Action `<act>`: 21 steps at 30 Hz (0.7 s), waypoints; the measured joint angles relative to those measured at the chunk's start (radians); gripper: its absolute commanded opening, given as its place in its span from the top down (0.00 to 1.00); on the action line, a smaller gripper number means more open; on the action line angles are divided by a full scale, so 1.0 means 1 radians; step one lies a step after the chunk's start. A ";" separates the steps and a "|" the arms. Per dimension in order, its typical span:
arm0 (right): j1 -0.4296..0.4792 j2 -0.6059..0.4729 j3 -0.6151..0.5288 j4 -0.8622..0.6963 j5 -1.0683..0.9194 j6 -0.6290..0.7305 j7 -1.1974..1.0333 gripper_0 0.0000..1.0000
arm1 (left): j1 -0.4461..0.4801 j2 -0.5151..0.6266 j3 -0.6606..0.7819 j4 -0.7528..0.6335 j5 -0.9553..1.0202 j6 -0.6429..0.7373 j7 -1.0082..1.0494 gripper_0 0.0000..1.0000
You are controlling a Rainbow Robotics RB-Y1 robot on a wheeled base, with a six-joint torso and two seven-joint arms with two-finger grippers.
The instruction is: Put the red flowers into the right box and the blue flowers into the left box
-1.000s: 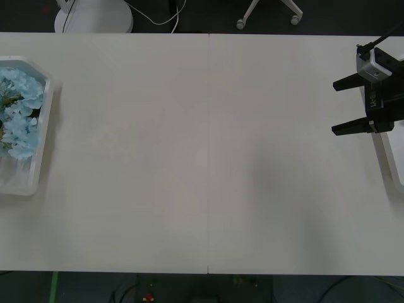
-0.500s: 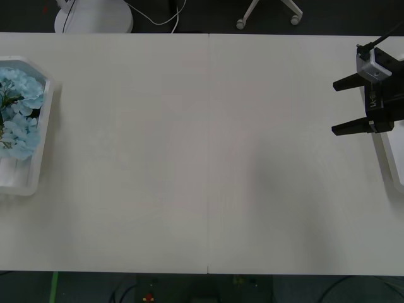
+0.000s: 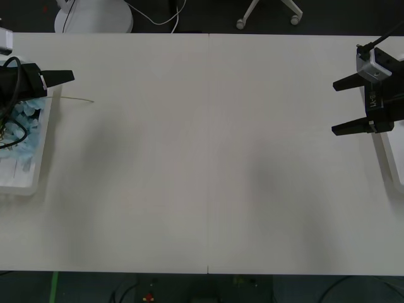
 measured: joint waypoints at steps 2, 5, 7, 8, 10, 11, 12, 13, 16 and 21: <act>0.000 0.000 0.000 0.000 0.000 0.000 0.000 0.00 | 0.000 0.012 -0.065 -0.004 0.110 0.005 -0.162 0.00; 0.000 0.000 0.000 0.000 0.000 0.000 0.000 0.00 | 0.000 0.028 -0.168 -0.035 0.239 0.006 -0.351 0.00; 0.000 0.000 0.000 0.000 0.000 0.000 0.000 0.00 | 0.000 0.038 -0.230 -0.078 0.295 0.005 -0.395 0.00; 0.000 0.000 0.000 0.000 0.000 0.000 0.000 0.00 | 0.000 0.043 -0.256 -0.102 0.316 0.002 -0.395 0.00; 0.000 0.000 0.000 0.000 0.000 0.000 0.000 0.00 | 0.000 0.055 -0.304 -0.166 0.347 -0.013 -0.395 0.00; 0.000 0.000 0.000 0.000 0.000 0.000 0.000 0.00 | 0.000 0.061 -0.322 -0.199 0.355 -0.023 -0.395 0.00; 0.000 0.000 0.000 0.000 0.000 0.000 0.000 0.00 | 0.000 0.066 -0.337 -0.231 0.364 -0.032 -0.395 0.00; 0.000 0.000 0.000 0.000 0.000 0.000 0.000 0.00 | 0.000 0.073 -0.351 -0.265 0.372 -0.042 -0.395 0.00; 0.000 0.000 0.000 0.000 0.000 0.000 0.000 0.00 | 0.000 0.097 -0.382 -0.368 0.383 -0.089 -0.395 0.00; 0.000 0.000 0.000 0.000 0.000 0.000 0.000 0.00 | 0.000 0.138 -0.425 -0.495 0.403 -0.149 -0.395 0.00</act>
